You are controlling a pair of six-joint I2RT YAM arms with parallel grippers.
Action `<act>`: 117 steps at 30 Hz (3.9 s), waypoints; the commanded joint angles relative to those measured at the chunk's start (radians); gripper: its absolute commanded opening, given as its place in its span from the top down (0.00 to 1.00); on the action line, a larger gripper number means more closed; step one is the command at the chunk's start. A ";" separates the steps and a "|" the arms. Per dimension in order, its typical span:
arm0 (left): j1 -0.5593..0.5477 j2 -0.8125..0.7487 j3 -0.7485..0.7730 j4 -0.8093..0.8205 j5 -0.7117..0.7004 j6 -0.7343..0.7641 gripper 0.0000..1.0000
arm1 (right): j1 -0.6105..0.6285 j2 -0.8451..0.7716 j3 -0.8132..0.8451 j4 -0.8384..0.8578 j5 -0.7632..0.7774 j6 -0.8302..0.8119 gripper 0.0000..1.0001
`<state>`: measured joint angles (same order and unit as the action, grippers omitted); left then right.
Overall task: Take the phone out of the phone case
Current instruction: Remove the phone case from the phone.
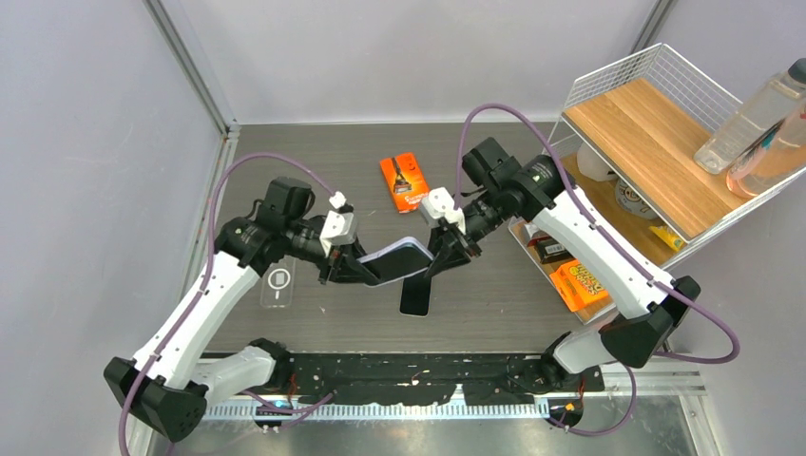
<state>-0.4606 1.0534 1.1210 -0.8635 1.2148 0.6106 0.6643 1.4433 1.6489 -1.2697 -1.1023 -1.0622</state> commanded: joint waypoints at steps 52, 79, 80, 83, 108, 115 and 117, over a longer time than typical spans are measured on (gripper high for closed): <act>-0.139 0.011 0.034 -0.107 -0.162 0.130 1.00 | 0.033 -0.156 -0.167 0.534 0.463 0.480 0.44; -0.022 -0.029 0.019 0.096 -0.242 -0.072 1.00 | 0.020 -0.203 -0.075 0.253 0.182 0.252 0.43; -0.022 -0.030 0.019 0.098 -0.241 -0.073 1.00 | 0.020 -0.198 -0.077 0.259 0.184 0.257 0.44; -0.022 -0.031 0.017 0.103 -0.240 -0.078 1.00 | 0.020 -0.196 -0.088 0.275 0.186 0.275 0.45; -0.023 -0.026 0.022 0.245 -0.233 -0.216 1.00 | 0.018 -0.156 -0.211 0.451 0.122 0.440 0.50; -0.023 -0.024 0.012 0.346 -0.212 -0.312 1.00 | 0.018 -0.105 -0.228 0.527 0.080 0.512 0.52; -0.023 -0.024 0.006 0.385 -0.231 -0.352 1.00 | 0.019 -0.093 -0.231 0.533 0.062 0.518 0.56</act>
<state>-0.4858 1.0515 1.1099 -0.7296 0.9180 0.3515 0.6716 1.3220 1.4322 -0.7708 -0.9691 -0.6025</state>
